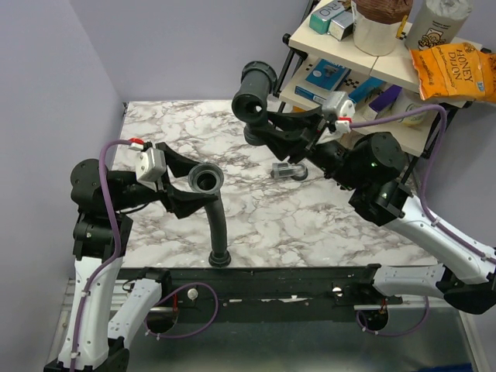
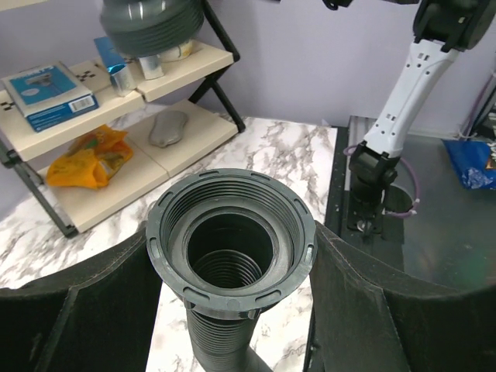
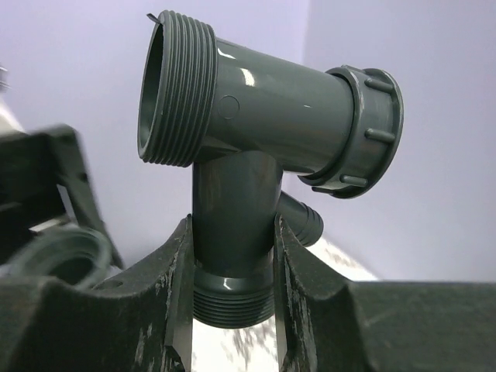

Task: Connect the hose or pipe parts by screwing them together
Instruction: Pick up the adaptor from the center of the board, then install the adaptor on the pipeline.

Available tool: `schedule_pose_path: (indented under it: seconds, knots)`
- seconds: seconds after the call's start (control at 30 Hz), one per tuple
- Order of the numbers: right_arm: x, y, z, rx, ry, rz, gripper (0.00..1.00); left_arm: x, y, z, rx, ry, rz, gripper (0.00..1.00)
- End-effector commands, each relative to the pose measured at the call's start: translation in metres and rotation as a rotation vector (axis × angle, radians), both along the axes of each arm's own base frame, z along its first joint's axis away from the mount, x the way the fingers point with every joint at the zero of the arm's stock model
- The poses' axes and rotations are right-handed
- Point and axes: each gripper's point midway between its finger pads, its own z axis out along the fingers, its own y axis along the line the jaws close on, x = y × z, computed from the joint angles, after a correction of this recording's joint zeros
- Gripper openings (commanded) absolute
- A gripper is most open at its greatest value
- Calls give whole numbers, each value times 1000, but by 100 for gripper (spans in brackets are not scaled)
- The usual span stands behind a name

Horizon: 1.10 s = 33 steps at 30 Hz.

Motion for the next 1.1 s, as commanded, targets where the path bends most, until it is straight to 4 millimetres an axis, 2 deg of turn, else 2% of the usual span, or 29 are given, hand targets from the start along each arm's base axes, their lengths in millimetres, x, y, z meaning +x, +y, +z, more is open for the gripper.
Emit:
schedule_pose_path:
  seconds: [0.0, 0.2, 0.47, 0.67, 0.9, 1.07]
  knots:
    - [-52, 3, 55, 144, -249, 221, 1, -5, -8, 12, -26, -42, -91, 0]
    - [-78, 16, 58, 182, -282, 397, 1, 1, -16, 20, -44, -63, -139, 0]
    - [-93, 36, 38, 152, -256, 549, 1, -1, -21, 29, -58, -54, -198, 0]
    - [-94, 43, 29, 144, -250, 589, 1, -7, -23, 40, -74, -66, -241, 0]
    - [-97, 51, 23, 133, -246, 634, 1, -10, -24, 41, -79, -34, -259, 0]
    - [-91, 56, 14, 136, -236, 622, 1, -11, -24, 44, -86, -13, -255, 0]
